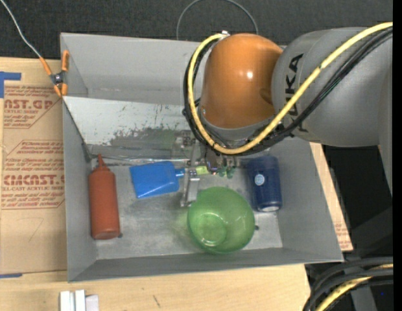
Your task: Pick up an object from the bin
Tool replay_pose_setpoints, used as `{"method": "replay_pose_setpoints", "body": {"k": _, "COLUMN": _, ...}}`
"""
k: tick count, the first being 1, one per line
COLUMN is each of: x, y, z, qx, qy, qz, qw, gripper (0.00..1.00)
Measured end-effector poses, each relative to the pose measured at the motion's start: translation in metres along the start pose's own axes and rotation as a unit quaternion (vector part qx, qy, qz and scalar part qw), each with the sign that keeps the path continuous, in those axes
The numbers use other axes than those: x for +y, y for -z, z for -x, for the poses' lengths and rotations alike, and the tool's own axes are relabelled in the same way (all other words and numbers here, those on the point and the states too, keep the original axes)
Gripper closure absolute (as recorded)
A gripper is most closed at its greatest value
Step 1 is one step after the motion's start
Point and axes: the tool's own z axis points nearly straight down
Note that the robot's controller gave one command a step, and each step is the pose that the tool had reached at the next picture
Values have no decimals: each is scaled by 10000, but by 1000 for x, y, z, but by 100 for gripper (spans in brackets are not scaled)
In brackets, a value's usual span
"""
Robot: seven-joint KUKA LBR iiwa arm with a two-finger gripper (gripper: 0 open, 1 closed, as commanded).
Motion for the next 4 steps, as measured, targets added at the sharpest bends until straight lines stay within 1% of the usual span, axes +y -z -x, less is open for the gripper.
{"method": "replay_pose_setpoints", "body": {"k": 1, "x": -1, "y": 5, "z": 1, "qx": -40, "qy": -12, "qz": 6, "qw": 10000, "gripper": 0}}
{"method": "replay_pose_setpoints", "body": {"k": 2, "x": -84, "y": -119, "z": 31, "qx": -35, "qy": 793, "qz": -2, "qw": 9968, "gripper": 0}}
{"method": "replay_pose_setpoints", "body": {"k": 3, "x": -100, "y": -155, "z": 26, "qx": -52, "qy": 1075, "qz": 4, "qw": 9942, "gripper": 0}}
{"method": "replay_pose_setpoints", "body": {"k": 4, "x": -116, "y": -155, "z": -6, "qx": -37, "qy": 1319, "qz": -2, "qw": 9913, "gripper": 0}}
